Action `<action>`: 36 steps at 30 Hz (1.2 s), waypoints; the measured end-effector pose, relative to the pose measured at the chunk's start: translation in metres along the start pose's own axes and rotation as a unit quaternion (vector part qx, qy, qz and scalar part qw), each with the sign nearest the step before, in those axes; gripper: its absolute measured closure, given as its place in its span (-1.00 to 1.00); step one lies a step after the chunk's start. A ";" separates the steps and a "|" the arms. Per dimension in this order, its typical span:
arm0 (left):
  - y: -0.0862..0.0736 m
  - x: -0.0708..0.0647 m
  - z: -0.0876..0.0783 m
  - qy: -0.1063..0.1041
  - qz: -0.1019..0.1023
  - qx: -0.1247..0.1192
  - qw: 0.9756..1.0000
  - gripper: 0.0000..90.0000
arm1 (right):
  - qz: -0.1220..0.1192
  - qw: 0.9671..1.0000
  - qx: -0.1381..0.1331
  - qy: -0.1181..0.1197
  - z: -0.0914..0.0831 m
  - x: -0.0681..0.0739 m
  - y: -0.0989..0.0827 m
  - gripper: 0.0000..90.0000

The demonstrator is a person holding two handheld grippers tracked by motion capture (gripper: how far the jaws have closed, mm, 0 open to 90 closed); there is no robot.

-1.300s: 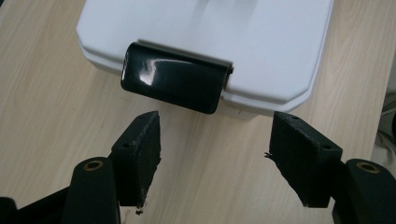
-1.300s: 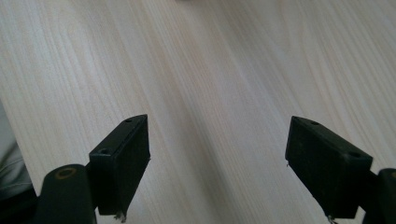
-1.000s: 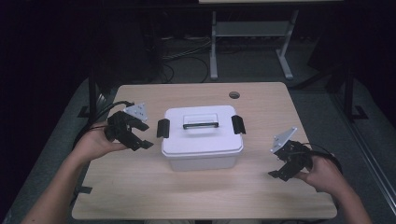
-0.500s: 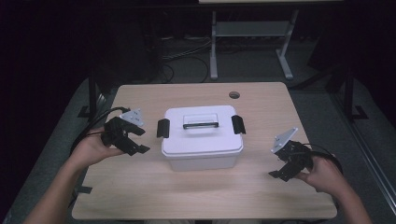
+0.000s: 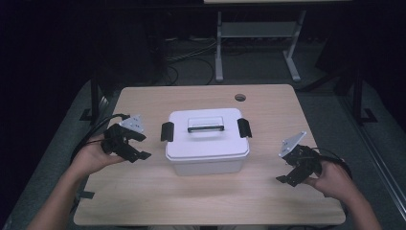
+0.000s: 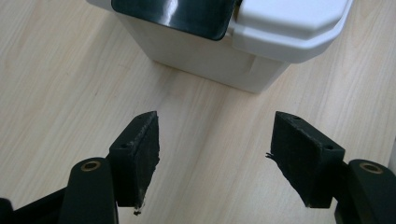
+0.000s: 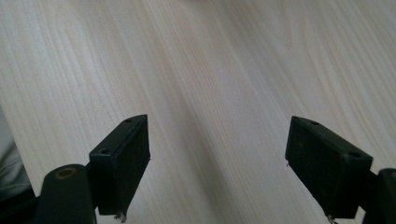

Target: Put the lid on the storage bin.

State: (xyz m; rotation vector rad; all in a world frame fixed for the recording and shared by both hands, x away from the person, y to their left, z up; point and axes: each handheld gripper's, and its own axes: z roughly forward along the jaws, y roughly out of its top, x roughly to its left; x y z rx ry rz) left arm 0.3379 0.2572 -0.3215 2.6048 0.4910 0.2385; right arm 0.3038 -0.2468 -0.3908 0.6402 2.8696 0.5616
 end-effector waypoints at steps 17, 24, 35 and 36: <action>-0.020 -0.001 0.002 0.010 -0.015 -0.006 1.000 -0.29 | 0.000 1.000 0.001 0.001 0.003 0.000 -0.002 -0.53; -0.028 -0.003 0.005 0.016 -0.021 -0.008 1.000 -0.30 | 0.000 1.000 0.001 0.001 0.003 0.000 -0.004 -0.53; -0.041 -0.005 0.009 0.018 -0.030 -0.007 0.999 -0.31 | 0.006 1.000 0.002 0.004 0.005 0.001 -0.005 -0.53; -0.042 -0.005 0.009 0.019 -0.029 -0.007 0.999 -0.31 | 0.006 1.000 0.001 0.004 0.005 0.001 -0.006 -0.53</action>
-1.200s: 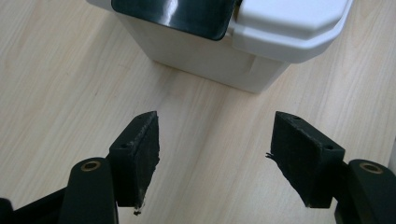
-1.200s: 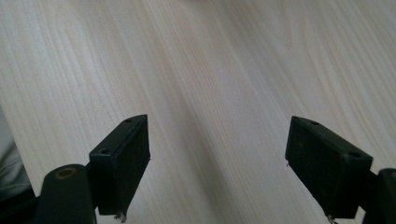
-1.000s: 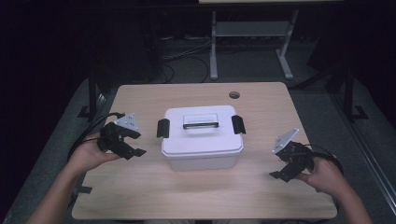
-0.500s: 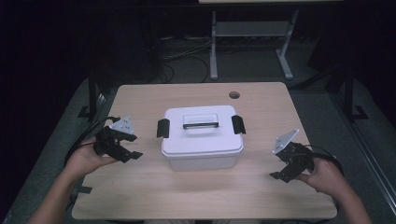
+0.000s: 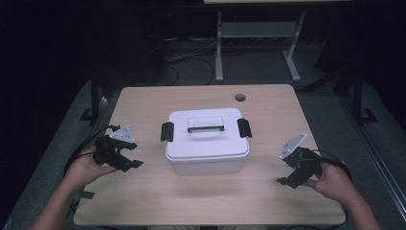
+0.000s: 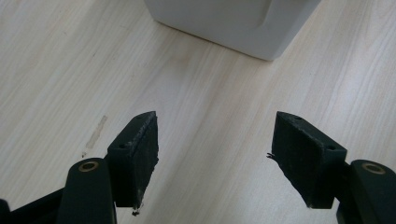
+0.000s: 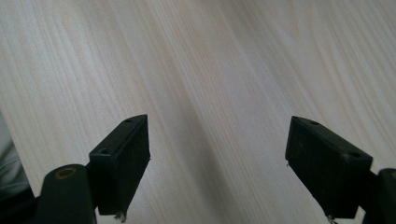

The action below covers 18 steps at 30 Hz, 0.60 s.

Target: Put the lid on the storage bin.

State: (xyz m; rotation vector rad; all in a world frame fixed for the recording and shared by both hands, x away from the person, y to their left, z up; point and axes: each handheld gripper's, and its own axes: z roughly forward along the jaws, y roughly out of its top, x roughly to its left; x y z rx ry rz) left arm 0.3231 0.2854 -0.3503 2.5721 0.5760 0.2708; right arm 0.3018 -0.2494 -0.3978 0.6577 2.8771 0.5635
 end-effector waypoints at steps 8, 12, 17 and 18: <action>-0.007 -0.001 0.000 0.003 -0.006 -0.002 1.000 -0.32 | 0.001 1.000 0.000 0.000 0.001 0.000 -0.001 -0.53; -0.010 -0.002 0.001 0.004 -0.007 -0.002 1.000 -0.32 | 0.003 1.000 0.000 0.001 0.001 0.001 -0.003 -0.53; -0.013 -0.004 0.002 0.006 -0.006 0.000 1.000 -0.32 | 0.004 1.000 0.000 0.001 0.001 0.001 -0.005 -0.53; -0.013 -0.004 0.002 0.007 -0.006 -0.001 1.000 -0.32 | 0.002 1.000 0.000 -0.001 0.001 0.000 -0.006 -0.53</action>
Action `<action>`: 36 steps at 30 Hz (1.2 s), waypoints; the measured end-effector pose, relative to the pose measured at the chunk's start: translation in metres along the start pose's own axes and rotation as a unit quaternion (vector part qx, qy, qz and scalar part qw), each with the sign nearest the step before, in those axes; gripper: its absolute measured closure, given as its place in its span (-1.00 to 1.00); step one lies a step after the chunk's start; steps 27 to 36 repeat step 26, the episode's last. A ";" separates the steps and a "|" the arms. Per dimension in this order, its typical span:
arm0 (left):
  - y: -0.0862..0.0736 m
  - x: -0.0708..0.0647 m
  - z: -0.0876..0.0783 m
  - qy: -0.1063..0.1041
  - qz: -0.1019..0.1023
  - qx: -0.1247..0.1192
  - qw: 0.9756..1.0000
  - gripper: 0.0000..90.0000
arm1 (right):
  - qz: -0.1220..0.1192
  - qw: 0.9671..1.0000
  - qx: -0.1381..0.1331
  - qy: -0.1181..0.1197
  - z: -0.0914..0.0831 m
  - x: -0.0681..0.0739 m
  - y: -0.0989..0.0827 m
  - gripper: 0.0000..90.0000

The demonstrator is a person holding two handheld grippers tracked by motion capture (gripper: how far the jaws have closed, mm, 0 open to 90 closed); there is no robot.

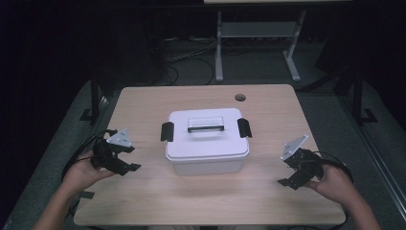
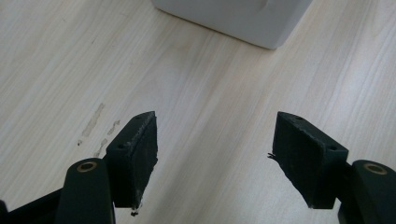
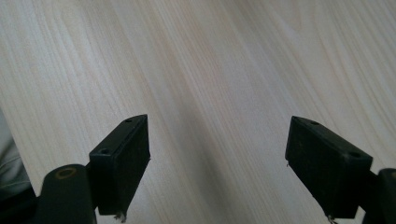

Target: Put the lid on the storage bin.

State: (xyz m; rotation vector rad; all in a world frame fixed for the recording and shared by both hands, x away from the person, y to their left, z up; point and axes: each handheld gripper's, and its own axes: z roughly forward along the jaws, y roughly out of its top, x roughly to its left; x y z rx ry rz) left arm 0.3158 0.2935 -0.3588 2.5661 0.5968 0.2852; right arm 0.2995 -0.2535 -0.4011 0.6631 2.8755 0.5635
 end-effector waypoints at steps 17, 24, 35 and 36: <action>-0.010 -0.001 -0.001 0.007 -0.008 -0.010 1.000 -0.36 | 0.014 1.000 0.000 0.004 0.002 0.001 -0.010 -0.53; -0.012 -0.002 0.000 0.006 -0.009 -0.008 1.000 -0.38 | 0.016 1.000 0.000 0.003 0.002 0.001 -0.013 -0.53; -0.012 -0.002 0.000 0.007 -0.008 -0.008 1.000 -0.38 | 0.015 1.000 0.000 0.002 0.001 0.000 -0.013 -0.53; -0.012 -0.002 0.000 0.007 -0.008 -0.008 1.000 -0.38 | 0.015 1.000 0.000 0.002 0.001 0.000 -0.013 -0.53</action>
